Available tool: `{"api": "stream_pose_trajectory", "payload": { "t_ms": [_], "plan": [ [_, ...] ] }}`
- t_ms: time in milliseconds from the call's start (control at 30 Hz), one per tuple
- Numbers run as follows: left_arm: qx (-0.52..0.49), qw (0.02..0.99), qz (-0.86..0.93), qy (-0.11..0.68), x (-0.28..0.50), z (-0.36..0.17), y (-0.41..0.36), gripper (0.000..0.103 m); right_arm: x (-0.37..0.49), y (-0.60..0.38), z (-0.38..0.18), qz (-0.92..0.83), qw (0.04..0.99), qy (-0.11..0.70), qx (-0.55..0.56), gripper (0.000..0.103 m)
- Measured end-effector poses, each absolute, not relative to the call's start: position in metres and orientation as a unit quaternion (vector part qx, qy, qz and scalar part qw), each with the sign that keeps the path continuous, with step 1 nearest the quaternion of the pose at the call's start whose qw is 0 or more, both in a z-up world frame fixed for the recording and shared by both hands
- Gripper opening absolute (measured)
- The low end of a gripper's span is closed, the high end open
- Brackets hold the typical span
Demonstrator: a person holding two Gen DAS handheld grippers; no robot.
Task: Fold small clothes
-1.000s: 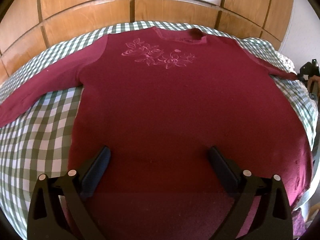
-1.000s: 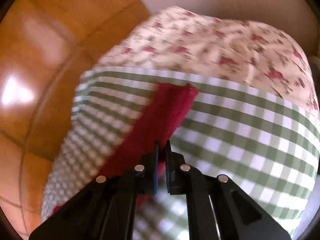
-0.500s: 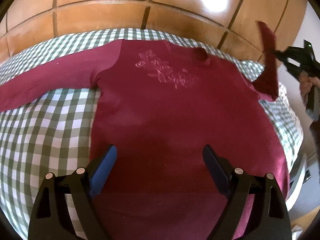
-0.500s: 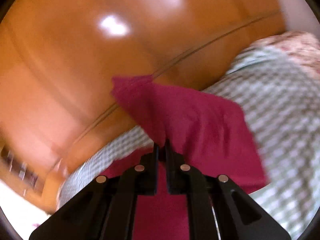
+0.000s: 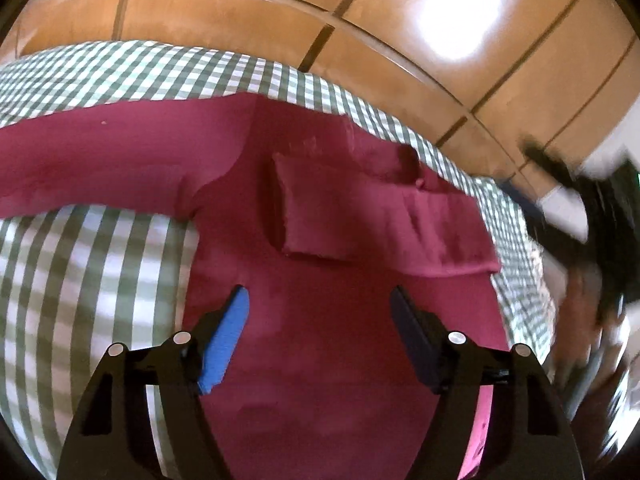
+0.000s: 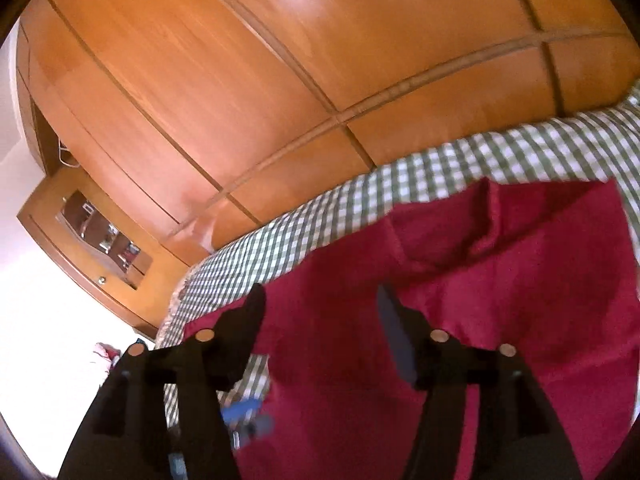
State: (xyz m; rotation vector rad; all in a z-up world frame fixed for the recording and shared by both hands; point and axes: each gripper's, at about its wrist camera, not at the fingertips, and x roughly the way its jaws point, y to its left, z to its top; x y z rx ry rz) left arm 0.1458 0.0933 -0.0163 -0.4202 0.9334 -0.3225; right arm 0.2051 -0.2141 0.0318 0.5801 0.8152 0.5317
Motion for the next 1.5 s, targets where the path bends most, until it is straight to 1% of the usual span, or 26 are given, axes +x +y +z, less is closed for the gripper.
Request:
{"api": "stream_pose_trajectory", "payload": {
  "t_ms": [133, 200, 233, 267, 300, 367, 400, 433, 500, 667, 733, 800, 900, 933, 967, 1033, 1100, 1167, 1200, 1233, 1267, 1367, 1400, 1433, 1467, 1500],
  "plan": [
    [-0.198, 0.857, -0.145, 0.453, 0.176, -0.021, 0.089, 0.072, 0.166, -0.248, 0.010, 0.218, 0.839, 0.411, 0.284, 0.071],
    [-0.200, 0.850, -0.141, 0.466, 0.195, -0.030, 0.085, 0.072, 0.151, -0.270, -0.006, 0.189, 0.835, 0.424, 0.296, 0.076],
    [-0.204, 0.846, -0.139, 0.472, 0.202, -0.035, 0.083, 0.072, 0.147, -0.281, -0.014, 0.174, 0.832, 0.429, 0.307, 0.076],
    [-0.212, 0.839, -0.139, 0.481, 0.212, -0.041, 0.081, 0.069, 0.145, -0.293, -0.024, 0.159, 0.826, 0.433, 0.323, 0.076],
    [-0.218, 0.834, -0.142, 0.487, 0.222, -0.045, 0.078, 0.064, 0.143, -0.300, -0.030, 0.149, 0.823, 0.435, 0.333, 0.076],
    [-0.212, 0.830, -0.145, 0.495, 0.234, -0.048, 0.070, 0.034, 0.145, -0.314, -0.042, 0.130, 0.817, 0.434, 0.357, 0.076],
    [-0.207, 0.830, -0.151, 0.496, 0.240, -0.048, 0.066, 0.026, 0.151, -0.320, -0.046, 0.126, 0.813, 0.432, 0.368, 0.077],
    [-0.203, 0.830, -0.162, 0.495, 0.247, -0.045, 0.061, 0.013, 0.157, -0.324, -0.048, 0.122, 0.811, 0.432, 0.376, 0.078],
    [-0.195, 0.842, -0.172, 0.473, 0.253, -0.028, 0.058, 0.009, 0.172, -0.329, -0.052, 0.112, 0.808, 0.433, 0.385, 0.079],
    [-0.197, 0.875, -0.180, 0.405, 0.258, 0.019, 0.072, 0.008, 0.200, -0.332, -0.054, 0.102, 0.809, 0.431, 0.387, 0.079],
    [-0.162, 0.889, -0.151, 0.402, 0.262, 0.018, 0.074, 0.008, 0.200, -0.321, -0.057, 0.105, 0.809, 0.457, 0.353, 0.078],
    [-0.143, 0.884, -0.133, 0.424, 0.269, 0.002, 0.075, 0.008, 0.194, -0.304, -0.056, 0.130, 0.811, 0.481, 0.306, 0.072],
    [-0.125, 0.870, -0.113, 0.463, 0.275, -0.029, 0.072, 0.009, 0.191, -0.280, -0.032, 0.172, 0.832, 0.469, 0.242, 0.071],
    [-0.121, 0.867, -0.109, 0.470, 0.276, -0.036, 0.070, 0.014, 0.195, -0.275, -0.022, 0.172, 0.843, 0.458, 0.227, 0.071],
    [-0.119, 0.868, -0.105, 0.470, 0.276, -0.039, 0.069, 0.017, 0.204, -0.272, -0.013, 0.163, 0.855, 0.444, 0.213, 0.071],
    [-0.111, 0.873, -0.098, 0.465, 0.270, -0.039, 0.068, 0.018, 0.224, -0.269, -0.010, 0.136, 0.868, 0.439, 0.191, 0.071],
    [-0.089, 0.880, -0.081, 0.460, 0.266, -0.038, 0.067, 0.018, 0.255, -0.268, -0.024, 0.095, 0.871, 0.451, 0.171, 0.071],
    [-0.066, 0.883, -0.049, 0.461, 0.267, -0.042, 0.064, 0.018, 0.277, -0.272, -0.045, 0.048, 0.867, 0.473, 0.152, 0.069],
    [-0.061, 0.884, -0.035, 0.463, 0.267, -0.045, 0.070, 0.018, 0.289, -0.278, -0.065, 0.023, 0.855, 0.495, 0.156, 0.063],
    [-0.065, 0.883, -0.034, 0.464, 0.266, -0.048, 0.075, 0.018, 0.292, -0.282, -0.075, 0.018, 0.853, 0.496, 0.164, 0.061],
    [-0.067, 0.883, -0.038, 0.463, 0.264, -0.050, 0.077, 0.018, 0.290, -0.284, -0.077, 0.019, 0.865, 0.474, 0.165, 0.061],
    [-0.052, 0.889, -0.031, 0.453, 0.256, -0.046, 0.082, 0.018, 0.286, -0.276, -0.069, 0.004, 0.870, 0.473, 0.140, 0.062],
    [-0.057, 0.891, -0.026, 0.450, 0.252, -0.042, 0.086, 0.021, 0.282, -0.273, -0.064, 0.004, 0.870, 0.474, 0.139, 0.067],
    [-0.073, 0.893, -0.026, 0.443, 0.245, -0.035, 0.091, 0.034, 0.275, -0.272, -0.057, 0.007, 0.872, 0.468, 0.143, 0.071],
    [-0.098, 0.897, -0.032, 0.430, 0.237, -0.028, 0.099, 0.060, 0.265, -0.270, -0.052, 0.008, 0.876, 0.460, 0.144, 0.077],
    [-0.121, 0.903, -0.030, 0.411, 0.227, -0.020, 0.108, 0.072, 0.254, -0.268, -0.045, 0.009, 0.880, 0.451, 0.145, 0.080]
  ]
}}
